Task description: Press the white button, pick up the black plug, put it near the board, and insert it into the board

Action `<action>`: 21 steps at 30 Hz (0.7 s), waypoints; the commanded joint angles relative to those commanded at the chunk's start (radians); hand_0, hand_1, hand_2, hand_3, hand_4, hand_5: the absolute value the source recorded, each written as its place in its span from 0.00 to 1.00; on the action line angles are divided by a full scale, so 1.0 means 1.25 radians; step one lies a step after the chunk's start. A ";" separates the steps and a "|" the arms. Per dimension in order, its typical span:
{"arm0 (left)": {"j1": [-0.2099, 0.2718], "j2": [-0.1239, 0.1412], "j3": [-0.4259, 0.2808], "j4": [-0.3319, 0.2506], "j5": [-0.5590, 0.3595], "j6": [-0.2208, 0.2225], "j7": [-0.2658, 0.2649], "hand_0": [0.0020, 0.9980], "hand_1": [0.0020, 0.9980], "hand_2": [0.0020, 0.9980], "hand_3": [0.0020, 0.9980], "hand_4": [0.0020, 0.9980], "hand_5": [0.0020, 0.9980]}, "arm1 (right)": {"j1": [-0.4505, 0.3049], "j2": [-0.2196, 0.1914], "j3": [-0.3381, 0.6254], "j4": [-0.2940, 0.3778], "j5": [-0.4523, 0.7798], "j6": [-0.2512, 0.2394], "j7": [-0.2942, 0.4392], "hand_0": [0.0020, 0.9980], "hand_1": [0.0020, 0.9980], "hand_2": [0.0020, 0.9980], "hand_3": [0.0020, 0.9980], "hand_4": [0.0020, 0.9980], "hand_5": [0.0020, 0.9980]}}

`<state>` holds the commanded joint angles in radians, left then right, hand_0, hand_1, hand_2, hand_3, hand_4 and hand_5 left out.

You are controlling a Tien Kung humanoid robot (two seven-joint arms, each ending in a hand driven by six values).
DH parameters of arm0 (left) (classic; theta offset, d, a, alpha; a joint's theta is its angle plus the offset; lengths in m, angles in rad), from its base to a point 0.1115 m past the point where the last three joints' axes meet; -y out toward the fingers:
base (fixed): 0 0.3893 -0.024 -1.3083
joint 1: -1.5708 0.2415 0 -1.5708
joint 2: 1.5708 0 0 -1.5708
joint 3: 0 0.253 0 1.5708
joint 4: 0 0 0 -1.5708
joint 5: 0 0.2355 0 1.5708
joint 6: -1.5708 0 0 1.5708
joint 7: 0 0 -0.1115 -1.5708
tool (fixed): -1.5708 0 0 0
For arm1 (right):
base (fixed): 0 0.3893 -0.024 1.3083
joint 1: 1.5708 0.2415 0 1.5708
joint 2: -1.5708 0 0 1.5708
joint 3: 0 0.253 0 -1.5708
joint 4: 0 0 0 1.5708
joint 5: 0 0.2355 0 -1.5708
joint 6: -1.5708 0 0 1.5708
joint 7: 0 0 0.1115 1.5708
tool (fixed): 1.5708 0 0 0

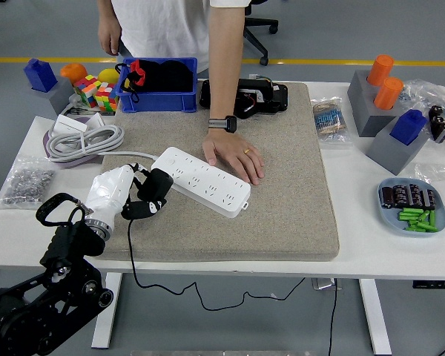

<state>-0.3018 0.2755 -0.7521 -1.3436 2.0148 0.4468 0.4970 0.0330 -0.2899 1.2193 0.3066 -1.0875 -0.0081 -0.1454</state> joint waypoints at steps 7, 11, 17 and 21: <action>-0.026 0.006 0.017 0.002 -0.020 0.017 -0.034 0.17 0.19 0.27 0.57 0.56 0.00 | 0.000 0.000 -0.003 0.000 0.001 0.000 0.001 0.64 0.64 0.62 0.60 0.68 0.46; -0.051 0.008 0.039 0.011 -0.029 0.018 -0.040 0.17 0.19 0.27 0.57 0.57 0.00 | 0.000 0.000 -0.005 0.001 0.003 0.000 0.001 0.64 0.64 0.62 0.60 0.68 0.46; -0.086 0.004 0.068 0.037 -0.038 0.013 -0.040 0.18 0.19 0.27 0.57 0.57 0.00 | 0.000 -0.001 -0.007 0.000 0.004 -0.001 0.001 0.64 0.64 0.62 0.60 0.68 0.46; -0.106 0.000 0.083 0.058 -0.040 0.013 -0.041 0.18 0.20 0.27 0.57 0.58 0.00 | 0.000 -0.001 -0.007 0.000 0.004 -0.001 0.000 0.64 0.64 0.62 0.60 0.68 0.46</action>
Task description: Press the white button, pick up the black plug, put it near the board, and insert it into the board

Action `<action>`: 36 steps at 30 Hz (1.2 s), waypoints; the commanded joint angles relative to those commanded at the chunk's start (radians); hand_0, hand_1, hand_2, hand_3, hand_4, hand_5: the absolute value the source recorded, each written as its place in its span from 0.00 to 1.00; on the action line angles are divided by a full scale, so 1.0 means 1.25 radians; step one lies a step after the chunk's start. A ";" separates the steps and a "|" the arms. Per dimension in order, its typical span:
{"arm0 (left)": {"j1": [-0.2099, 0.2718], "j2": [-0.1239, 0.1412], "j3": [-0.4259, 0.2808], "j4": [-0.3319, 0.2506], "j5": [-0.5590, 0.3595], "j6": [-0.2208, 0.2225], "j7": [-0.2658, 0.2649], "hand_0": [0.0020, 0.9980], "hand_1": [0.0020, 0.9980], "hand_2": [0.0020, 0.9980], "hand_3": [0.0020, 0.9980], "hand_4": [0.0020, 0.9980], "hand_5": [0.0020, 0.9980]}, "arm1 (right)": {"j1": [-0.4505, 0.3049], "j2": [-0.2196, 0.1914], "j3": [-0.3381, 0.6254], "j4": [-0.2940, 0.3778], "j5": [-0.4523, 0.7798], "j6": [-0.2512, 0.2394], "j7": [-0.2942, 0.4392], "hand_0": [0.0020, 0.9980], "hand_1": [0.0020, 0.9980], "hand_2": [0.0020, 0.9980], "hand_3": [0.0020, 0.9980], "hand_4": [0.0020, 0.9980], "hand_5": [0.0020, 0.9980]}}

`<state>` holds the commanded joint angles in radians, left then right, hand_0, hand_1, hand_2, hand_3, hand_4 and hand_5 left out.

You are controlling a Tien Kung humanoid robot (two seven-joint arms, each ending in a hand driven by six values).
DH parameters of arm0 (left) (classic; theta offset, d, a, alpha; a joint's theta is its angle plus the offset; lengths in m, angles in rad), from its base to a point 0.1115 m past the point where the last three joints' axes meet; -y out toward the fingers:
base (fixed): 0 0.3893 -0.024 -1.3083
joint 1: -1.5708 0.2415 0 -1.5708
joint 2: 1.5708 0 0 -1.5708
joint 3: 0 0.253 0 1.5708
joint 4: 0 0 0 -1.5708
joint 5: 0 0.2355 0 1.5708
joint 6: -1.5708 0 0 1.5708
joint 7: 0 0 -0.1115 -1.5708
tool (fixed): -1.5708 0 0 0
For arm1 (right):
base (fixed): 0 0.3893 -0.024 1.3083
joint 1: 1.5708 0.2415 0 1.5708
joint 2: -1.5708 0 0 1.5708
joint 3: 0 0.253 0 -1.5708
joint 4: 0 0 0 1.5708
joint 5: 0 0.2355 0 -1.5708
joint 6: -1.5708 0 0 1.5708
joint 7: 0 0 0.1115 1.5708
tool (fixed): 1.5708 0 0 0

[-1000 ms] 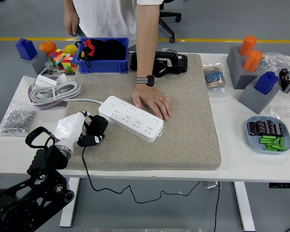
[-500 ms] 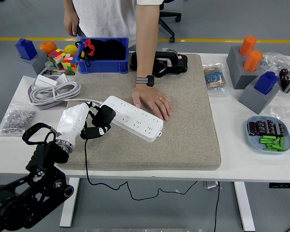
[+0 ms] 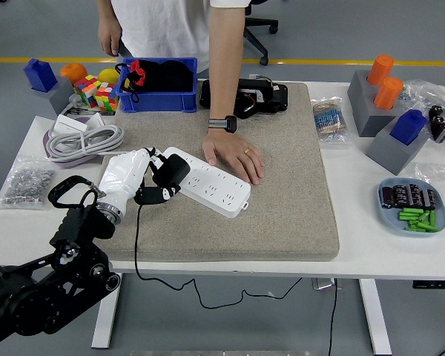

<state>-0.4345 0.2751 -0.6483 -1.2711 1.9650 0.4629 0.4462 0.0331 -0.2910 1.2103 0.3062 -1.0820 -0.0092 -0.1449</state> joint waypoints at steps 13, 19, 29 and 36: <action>-0.042 -0.031 0.021 0.075 0.004 0.007 0.021 0.18 0.20 0.27 0.57 0.59 0.00 | 0.002 -0.003 -0.011 0.000 0.004 0.000 0.000 0.64 0.64 0.62 0.60 0.68 0.46; -0.041 -0.033 0.026 0.084 0.007 0.004 0.028 0.18 0.20 0.27 0.57 0.59 0.00 | 0.000 -0.004 -0.014 -0.001 0.005 0.001 -0.001 0.64 0.64 0.62 0.60 0.68 0.46; -0.044 -0.034 0.029 0.081 0.012 0.001 0.037 0.18 0.20 0.27 0.57 0.59 0.00 | 0.002 -0.005 -0.017 0.000 0.007 0.000 0.000 0.64 0.64 0.62 0.60 0.68 0.46; -0.043 -0.036 0.030 0.083 0.028 -0.004 0.067 0.18 0.20 0.27 0.57 0.60 0.00 | 0.000 -0.005 -0.016 0.000 0.006 0.000 0.000 0.64 0.64 0.62 0.60 0.68 0.46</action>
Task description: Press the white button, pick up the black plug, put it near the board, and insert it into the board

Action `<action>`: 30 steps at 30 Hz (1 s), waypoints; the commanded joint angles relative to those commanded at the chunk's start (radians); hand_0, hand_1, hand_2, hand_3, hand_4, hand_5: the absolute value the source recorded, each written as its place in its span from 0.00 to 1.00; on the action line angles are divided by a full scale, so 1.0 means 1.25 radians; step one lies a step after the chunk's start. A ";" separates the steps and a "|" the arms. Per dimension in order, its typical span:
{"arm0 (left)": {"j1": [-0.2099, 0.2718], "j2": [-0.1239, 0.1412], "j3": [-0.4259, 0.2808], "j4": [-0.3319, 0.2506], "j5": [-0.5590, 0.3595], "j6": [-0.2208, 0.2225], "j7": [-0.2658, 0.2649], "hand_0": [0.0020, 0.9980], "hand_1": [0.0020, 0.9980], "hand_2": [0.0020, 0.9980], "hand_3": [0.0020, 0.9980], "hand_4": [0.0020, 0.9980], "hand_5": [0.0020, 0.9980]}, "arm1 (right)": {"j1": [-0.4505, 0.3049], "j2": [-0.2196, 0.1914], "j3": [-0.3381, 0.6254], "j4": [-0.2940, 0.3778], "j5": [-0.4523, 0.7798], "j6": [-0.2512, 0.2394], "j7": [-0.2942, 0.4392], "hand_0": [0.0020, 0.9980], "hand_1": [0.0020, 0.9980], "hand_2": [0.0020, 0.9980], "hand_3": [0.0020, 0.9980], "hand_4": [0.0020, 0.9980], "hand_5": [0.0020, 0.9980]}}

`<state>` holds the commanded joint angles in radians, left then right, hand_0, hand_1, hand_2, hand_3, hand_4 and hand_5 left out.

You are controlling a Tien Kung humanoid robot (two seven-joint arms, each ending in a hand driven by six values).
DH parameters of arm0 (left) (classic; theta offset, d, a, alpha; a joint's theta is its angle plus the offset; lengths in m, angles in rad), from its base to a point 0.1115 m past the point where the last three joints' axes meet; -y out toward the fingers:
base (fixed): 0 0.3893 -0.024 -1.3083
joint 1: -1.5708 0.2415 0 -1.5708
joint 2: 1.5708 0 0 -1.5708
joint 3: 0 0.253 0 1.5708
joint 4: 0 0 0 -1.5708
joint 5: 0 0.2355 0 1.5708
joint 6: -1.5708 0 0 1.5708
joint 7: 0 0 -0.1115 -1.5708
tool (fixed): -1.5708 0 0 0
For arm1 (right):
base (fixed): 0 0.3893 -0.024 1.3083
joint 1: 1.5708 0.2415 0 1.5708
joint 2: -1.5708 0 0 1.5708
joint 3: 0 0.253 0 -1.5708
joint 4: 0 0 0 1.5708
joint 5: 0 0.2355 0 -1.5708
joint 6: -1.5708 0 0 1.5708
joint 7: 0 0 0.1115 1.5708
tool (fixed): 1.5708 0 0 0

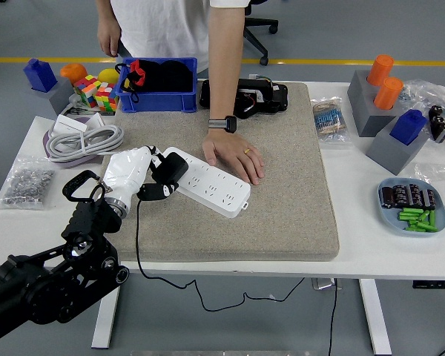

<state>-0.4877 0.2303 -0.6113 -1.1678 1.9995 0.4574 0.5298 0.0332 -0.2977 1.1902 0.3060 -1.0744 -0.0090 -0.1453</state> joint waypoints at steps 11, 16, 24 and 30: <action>0.004 -0.001 -0.002 -0.012 0.003 -0.016 0.023 0.18 0.20 0.27 0.57 0.61 0.00 | -0.003 0.002 0.002 0.000 -0.001 0.000 0.000 0.64 0.64 0.62 0.60 0.68 0.46; 0.003 -0.003 -0.004 -0.014 -0.003 -0.018 0.021 0.18 0.20 0.27 0.57 0.61 0.00 | -0.002 0.003 0.004 0.000 -0.001 0.000 0.000 0.63 0.64 0.62 0.60 0.67 0.46; 0.002 -0.004 -0.009 -0.014 -0.013 -0.027 0.024 0.20 0.26 0.32 0.58 0.76 0.00 | -0.002 0.003 0.006 0.000 -0.001 0.000 0.000 0.63 0.64 0.62 0.60 0.67 0.45; 0.002 -0.004 -0.010 -0.016 -0.011 -0.036 0.033 0.22 0.23 0.28 0.55 0.68 0.00 | -0.002 0.003 0.005 0.000 -0.001 0.000 0.000 0.63 0.64 0.62 0.60 0.67 0.45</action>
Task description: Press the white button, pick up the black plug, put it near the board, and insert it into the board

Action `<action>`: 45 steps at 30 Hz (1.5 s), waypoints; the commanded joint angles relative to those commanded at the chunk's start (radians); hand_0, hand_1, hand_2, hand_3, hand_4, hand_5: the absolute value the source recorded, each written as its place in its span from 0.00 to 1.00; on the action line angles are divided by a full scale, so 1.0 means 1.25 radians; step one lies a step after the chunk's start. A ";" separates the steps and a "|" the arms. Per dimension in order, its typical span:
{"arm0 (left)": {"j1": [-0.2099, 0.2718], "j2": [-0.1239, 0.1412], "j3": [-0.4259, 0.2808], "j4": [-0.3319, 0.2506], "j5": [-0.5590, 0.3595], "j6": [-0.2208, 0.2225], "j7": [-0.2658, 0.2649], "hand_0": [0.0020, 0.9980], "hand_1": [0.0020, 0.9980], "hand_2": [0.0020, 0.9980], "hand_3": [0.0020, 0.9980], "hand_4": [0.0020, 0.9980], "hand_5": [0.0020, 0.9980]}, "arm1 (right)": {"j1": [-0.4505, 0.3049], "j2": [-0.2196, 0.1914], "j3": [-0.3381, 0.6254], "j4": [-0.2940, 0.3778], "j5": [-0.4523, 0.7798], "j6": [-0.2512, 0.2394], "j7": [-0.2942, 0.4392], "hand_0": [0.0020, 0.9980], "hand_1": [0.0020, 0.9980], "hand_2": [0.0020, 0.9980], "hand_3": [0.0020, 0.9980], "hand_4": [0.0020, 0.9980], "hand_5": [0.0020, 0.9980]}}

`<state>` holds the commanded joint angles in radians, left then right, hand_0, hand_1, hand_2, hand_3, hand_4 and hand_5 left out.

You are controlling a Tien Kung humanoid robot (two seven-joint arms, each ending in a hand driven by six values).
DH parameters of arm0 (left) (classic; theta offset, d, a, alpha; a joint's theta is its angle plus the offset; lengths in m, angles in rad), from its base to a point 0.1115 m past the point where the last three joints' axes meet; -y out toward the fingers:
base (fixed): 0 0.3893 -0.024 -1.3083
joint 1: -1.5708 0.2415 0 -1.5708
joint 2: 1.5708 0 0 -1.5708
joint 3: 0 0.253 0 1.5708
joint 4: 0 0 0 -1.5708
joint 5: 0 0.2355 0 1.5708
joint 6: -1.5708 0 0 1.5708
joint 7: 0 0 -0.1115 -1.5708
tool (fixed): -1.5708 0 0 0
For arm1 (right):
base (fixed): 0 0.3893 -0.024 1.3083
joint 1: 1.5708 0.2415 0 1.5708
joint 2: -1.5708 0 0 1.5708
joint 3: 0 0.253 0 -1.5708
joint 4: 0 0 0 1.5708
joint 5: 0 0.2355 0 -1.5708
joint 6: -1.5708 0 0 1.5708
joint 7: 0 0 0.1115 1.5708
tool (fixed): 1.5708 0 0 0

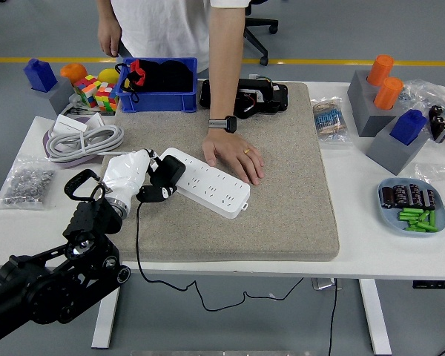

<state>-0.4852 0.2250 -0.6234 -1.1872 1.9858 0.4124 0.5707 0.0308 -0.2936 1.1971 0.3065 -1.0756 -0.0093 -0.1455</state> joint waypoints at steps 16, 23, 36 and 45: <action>0.000 0.002 -0.006 -0.014 0.002 -0.027 0.032 0.21 0.21 0.27 0.50 0.59 0.00 | 0.000 0.000 0.002 0.000 0.000 0.000 0.000 0.63 0.64 0.62 0.60 0.67 0.45; 0.001 0.001 -0.009 -0.011 -0.009 -0.038 0.026 0.23 0.28 0.33 0.57 0.78 0.00 | -0.001 0.001 0.001 0.000 0.000 0.000 0.000 0.63 0.64 0.62 0.60 0.67 0.45; 0.002 0.001 -0.013 -0.010 -0.021 -0.045 0.020 0.36 0.46 0.48 0.62 0.90 0.00 | -0.001 0.001 0.000 0.000 0.001 0.000 0.000 0.63 0.64 0.62 0.60 0.67 0.45; 0.002 0.001 -0.012 -0.011 -0.028 -0.043 0.017 0.79 0.83 0.76 0.82 1.00 0.22 | 0.000 0.001 0.001 0.000 0.000 -0.001 0.000 0.63 0.64 0.62 0.60 0.67 0.45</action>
<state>-0.4829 0.2262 -0.6384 -1.2012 1.9514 0.3586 0.5920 0.0310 -0.2926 1.1984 0.3061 -1.0755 -0.0099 -0.1450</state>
